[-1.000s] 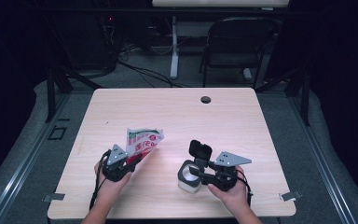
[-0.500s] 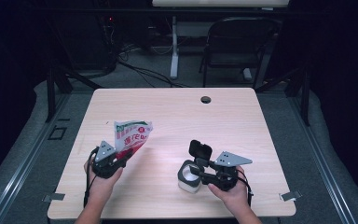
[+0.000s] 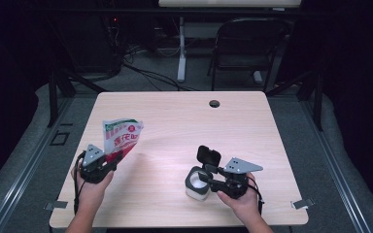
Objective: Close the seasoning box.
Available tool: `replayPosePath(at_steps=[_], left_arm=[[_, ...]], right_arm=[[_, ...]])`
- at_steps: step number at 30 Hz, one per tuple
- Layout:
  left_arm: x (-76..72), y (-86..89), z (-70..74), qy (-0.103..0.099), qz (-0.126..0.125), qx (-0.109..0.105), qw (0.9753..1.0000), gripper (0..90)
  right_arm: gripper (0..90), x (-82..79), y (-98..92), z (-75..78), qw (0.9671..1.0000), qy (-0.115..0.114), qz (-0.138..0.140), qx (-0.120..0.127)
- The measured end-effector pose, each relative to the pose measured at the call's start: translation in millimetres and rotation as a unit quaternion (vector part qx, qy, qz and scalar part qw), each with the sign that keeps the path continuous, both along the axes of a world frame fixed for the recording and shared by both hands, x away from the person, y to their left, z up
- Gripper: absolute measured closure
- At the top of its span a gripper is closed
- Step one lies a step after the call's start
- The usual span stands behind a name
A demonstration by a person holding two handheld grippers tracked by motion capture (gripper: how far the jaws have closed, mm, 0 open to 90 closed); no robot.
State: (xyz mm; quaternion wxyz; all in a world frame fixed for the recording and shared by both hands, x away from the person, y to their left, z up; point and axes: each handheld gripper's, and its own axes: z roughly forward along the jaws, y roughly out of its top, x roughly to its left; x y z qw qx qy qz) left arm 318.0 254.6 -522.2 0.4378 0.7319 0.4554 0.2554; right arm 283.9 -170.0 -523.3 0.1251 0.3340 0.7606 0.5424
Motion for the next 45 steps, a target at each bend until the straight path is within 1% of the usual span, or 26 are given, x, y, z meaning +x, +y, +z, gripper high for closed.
replayPosePath(at_steps=[2, 4, 6, 7, 9, 11, 12, 16, 18, 20, 23, 25, 30, 33, 36, 39, 45], left_arm=[[0.3, 4.4, -3.5, 0.003, 0.008, -0.002, 1.0000, 75.7], [1.2, 7.9, -6.6, 0.004, 0.017, -0.008, 0.9998, 75.7], [2.3, 11.5, -9.3, 0.006, 0.027, 0.000, 0.9996, 75.7], [3.0, 13.3, -11.3, 0.008, 0.031, 0.000, 0.9995, 75.7], [4.1, 16.6, -15.5, 0.014, 0.040, 0.008, 0.9991, 75.8], [5.3, 19.5, -19.5, 0.023, 0.047, 0.008, 0.9986, 75.8], [6.1, 20.3, -21.5, 0.022, 0.050, 0.009, 0.9984, 75.8], [9.5, 22.6, -28.9, 0.028, 0.067, 0.022, 0.9971, 75.9], [11.0, 24.6, -31.2, 0.036, 0.075, 0.023, 0.9963, 75.9], [12.0, 25.0, -33.4, 0.033, 0.082, 0.025, 0.9957, 76.0], [12.6, 25.1, -35.3, 0.031, 0.087, 0.038, 0.9950, 76.0], [13.6, 25.3, -36.7, 0.030, 0.089, 0.040, 0.9948, 76.1], [14.3, 26.5, -37.3, 0.028, 0.101, 0.047, 0.9934, 76.2], [13.9, 27.8, -37.4, 0.028, 0.107, 0.048, 0.9928, 76.2], [13.6, 29.2, -37.3, 0.026, 0.119, 0.048, 0.9914, 76.2], [13.5, 30.8, -37.3, 0.029, 0.124, 0.048, 0.9907, 76.1], [13.8, 29.9, -38.2, 0.030, 0.123, 0.047, 0.9908, 75.4]], right_arm=[[57.3, 0.3, 0.4, -0.5, 1.0000, 0.001, 0.001, 0.000], [57.1, 0.7, 0.1, -0.5, 1.0000, 0.003, 0.002, -0.005], [56.7, 1.2, 0.2, -1.3, 1.0000, 0.005, 0.002, -0.005], [56.4, 1.3, 0.0, -1.8, 1.0000, 0.004, 0.001, -0.005], [55.8, 1.7, -0.4, -2.5, 1.0000, 0.006, -0.001, -0.004], [55.5, 2.0, -1.5, -2.8, 1.0000, 0.005, -0.001, -0.007], [55.1, 2.1, -1.6, -3.0, 1.0000, 0.005, -0.002, -0.007], [54.6, 1.6, -0.9, -3.1, 1.0000, 0.005, -0.005, -0.007], [54.6, 1.7, -0.7, -3.4, 0.9999, 0.005, -0.004, -0.007], [54.5, 1.6, -0.7, -3.6, 0.9999, 0.005, -0.004, -0.008], [54.6, 1.7, -1.5, -3.7, 0.9999, 0.008, -0.005, -0.008], [54.6, 1.9, -1.6, -4.0, 0.9999, 0.009, -0.005, -0.005], [54.7, 1.5, -0.7, -4.2, 0.9999, 0.009, -0.004, -0.006], [54.7, 1.8, -1.0, -4.4, 0.9999, 0.010, -0.004, -0.008], [54.7, 2.0, -1.2, -4.6, 0.9999, 0.012, -0.003, -0.007], [54.8, 2.0, -0.8, -5.0, 0.9999, 0.010, -0.004, -0.006], [54.7, 2.3, -1.3, -5.1, 0.9999, 0.012, -0.003, -0.007]])
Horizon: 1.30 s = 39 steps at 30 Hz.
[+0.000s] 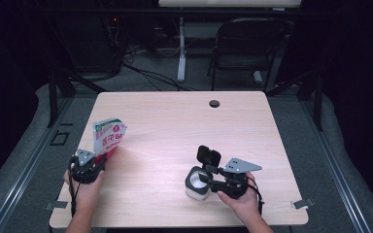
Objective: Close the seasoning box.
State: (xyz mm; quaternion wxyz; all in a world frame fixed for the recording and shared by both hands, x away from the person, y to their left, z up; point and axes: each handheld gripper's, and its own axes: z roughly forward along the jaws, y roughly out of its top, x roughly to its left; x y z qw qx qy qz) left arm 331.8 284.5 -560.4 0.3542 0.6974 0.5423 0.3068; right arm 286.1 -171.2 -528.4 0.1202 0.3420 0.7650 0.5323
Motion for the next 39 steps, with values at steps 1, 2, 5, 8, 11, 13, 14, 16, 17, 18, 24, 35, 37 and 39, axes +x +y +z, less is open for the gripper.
replayPosePath(at_steps=[1, 2, 5, 8, 11, 13, 14, 16, 17, 18, 24, 35, 37, 39], left_arm=[[0.0, -0.2, -0.1, 0.001, -0.002, 0.000, 1.0000, 75.3], [0.0, -0.6, -0.2, 0.002, -0.002, 0.000, 1.0000, 75.2], [-0.2, -1.5, -0.2, 0.002, -0.004, 0.001, 1.0000, 75.0], [-0.4, -1.6, 0.1, 0.008, -0.006, 0.002, 0.9999, 74.5], [-0.8, -2.4, -0.3, 0.007, -0.009, 0.000, 0.9999, 71.5], [-1.5, -3.3, 0.0, 0.006, -0.013, 0.001, 0.9999, 69.1], [-1.8, -4.1, 0.2, 0.001, -0.014, -0.002, 0.9999, 66.8], [-2.7, -5.0, 1.6, -0.005, -0.018, -0.004, 0.9998, 60.1], [-2.8, -5.3, 1.8, -0.006, -0.019, -0.006, 0.9998, 56.7], [-2.8, -5.6, 1.8, -0.007, -0.020, -0.009, 0.9997, 53.9], [-3.0, -5.2, 1.7, -0.012, -0.022, -0.020, 0.9995, 44.5], [-4.7, -14.4, 3.5, -0.005, -0.050, -0.026, 0.9984, 39.4], [-4.9, -17.8, 3.6, -0.009, -0.057, -0.030, 0.9979, 38.5], [-5.6, -21.7, 4.3, -0.011, -0.068, -0.028, 0.9973, 38.0]], right_arm=[[54.7, -0.1, 0.1, 0.0, 1.0000, 0.000, 0.000, 0.000], [54.7, -0.2, 0.2, 0.0, 1.0000, 0.000, 0.000, 0.001], [54.7, -0.1, 0.1, 0.0, 1.0000, 0.000, 0.000, 0.000], [54.6, -0.1, 0.2, 0.0, 1.0000, 0.000, 0.000, 0.001], [54.6, -0.1, 0.1, -0.1, 1.0000, 0.000, 0.000, 0.000], [54.6, -0.1, -0.1, -0.1, 1.0000, 0.001, -0.001, -0.001], [54.6, 0.0, -0.1, -0.1, 1.0000, 0.001, -0.001, 0.000], [54.6, 0.1, -0.1, -0.2, 1.0000, 0.001, -0.001, 0.000], [54.5, 0.2, -0.1, -0.4, 1.0000, 0.001, -0.001, 0.000], [54.5, 0.2, 0.1, -0.5, 1.0000, 0.001, -0.001, 0.000], [54.5, 0.1, 0.1, -0.5, 1.0000, 0.001, -0.001, 0.000], [54.3, 0.1, -0.1, -0.3, 1.0000, 0.001, -0.001, 0.000], [54.3, 0.2, -0.3, -0.2, 1.0000, 0.001, -0.002, 0.001], [54.3, 0.1, -0.4, -0.1, 1.0000, 0.000, -0.002, 0.001]])
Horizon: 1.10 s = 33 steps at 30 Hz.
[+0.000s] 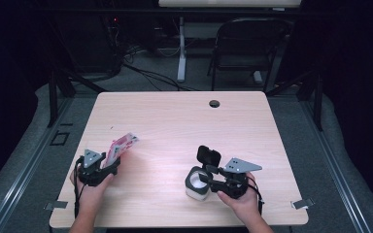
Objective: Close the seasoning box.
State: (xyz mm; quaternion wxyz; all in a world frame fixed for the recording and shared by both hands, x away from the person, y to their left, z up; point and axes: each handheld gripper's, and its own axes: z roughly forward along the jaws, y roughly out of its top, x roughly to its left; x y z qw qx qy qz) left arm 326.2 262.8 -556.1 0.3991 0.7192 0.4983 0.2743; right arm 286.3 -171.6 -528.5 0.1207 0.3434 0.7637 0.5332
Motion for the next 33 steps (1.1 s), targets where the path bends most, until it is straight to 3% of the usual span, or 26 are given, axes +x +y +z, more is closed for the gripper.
replayPosePath(at_steps=[9, 11, 15, 21, 28, 33], left_arm=[[-3.0, -19.2, -0.6, 0.008, -0.048, 0.013, 0.9987, 37.1], [-3.6, -22.4, -0.5, 0.004, -0.058, 0.003, 0.9983, 37.1], [-5.7, -29.3, 1.5, 0.002, -0.075, 0.005, 0.9972, 36.9], [-7.5, -38.1, 0.3, 0.003, -0.088, 0.000, 0.9961, 36.9], [-8.6, -49.0, -2.0, 0.012, -0.107, 0.017, 0.9940, 36.9], [-8.8, -54.0, -4.4, 0.018, -0.107, 0.020, 0.9938, 37.0]], right_arm=[[54.1, -0.1, 0.3, -0.1, 1.0000, 0.001, 0.000, -0.002], [54.0, -0.1, 0.1, 0.1, 1.0000, 0.000, 0.000, 0.000], [54.0, 0.0, -0.1, 0.0, 1.0000, 0.000, -0.001, 0.001], [54.1, -0.1, 0.0, 0.4, 1.0000, 0.000, 0.001, 0.003], [54.3, -0.6, 0.3, 0.9, 1.0000, 0.001, 0.001, 0.006], [55.6, -0.7, -1.0, 2.3, 1.0000, 0.002, 0.003, 0.005]])
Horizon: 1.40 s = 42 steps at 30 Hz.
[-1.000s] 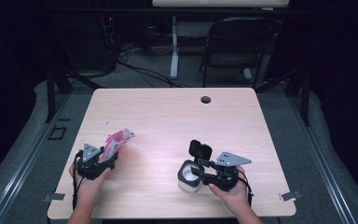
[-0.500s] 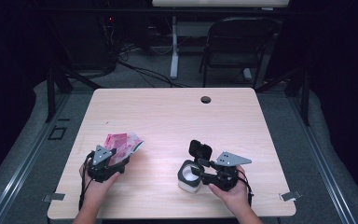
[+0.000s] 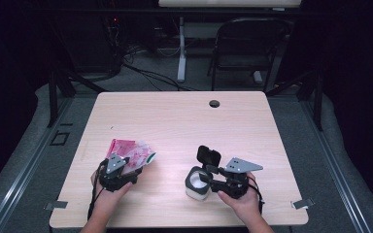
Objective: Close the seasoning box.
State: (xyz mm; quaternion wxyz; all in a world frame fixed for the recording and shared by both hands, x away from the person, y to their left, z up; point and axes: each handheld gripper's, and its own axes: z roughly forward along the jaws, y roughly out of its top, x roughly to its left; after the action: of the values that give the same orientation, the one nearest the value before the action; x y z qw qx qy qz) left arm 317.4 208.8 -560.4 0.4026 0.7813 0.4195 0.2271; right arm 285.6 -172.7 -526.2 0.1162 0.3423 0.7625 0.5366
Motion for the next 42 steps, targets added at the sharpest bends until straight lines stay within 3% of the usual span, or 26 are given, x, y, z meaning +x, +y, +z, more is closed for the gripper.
replayPosePath(at_steps=[8, 18, 31, 39, 42], left_arm=[[-3.9, -9.6, 2.0, -0.003, -0.016, 0.006, 0.9999, 37.5], [-9.7, -23.1, 7.7, -0.014, -0.049, -0.001, 0.9987, 39.6], [-8.7, -30.1, 7.4, -0.005, -0.063, 0.006, 0.9980, 41.4], [-11.5, -34.6, 13.7, -0.013, -0.078, -0.001, 0.9969, 41.3], [-12.8, -35.9, 15.8, -0.011, -0.085, -0.003, 0.9963, 41.8]], right_arm=[[58.2, -1.6, -0.5, 2.8, 1.0000, 0.004, -0.001, 0.007], [59.6, -1.6, -4.6, 5.4, 0.9998, 0.016, -0.001, 0.010], [61.5, -2.4, -8.2, 8.8, 0.9997, 0.020, -0.009, 0.008], [63.0, -1.7, -13.0, 24.6, 0.9996, 0.021, -0.011, 0.017], [63.0, -0.4, -13.7, 31.1, 0.9997, 0.021, -0.014, 0.004]])
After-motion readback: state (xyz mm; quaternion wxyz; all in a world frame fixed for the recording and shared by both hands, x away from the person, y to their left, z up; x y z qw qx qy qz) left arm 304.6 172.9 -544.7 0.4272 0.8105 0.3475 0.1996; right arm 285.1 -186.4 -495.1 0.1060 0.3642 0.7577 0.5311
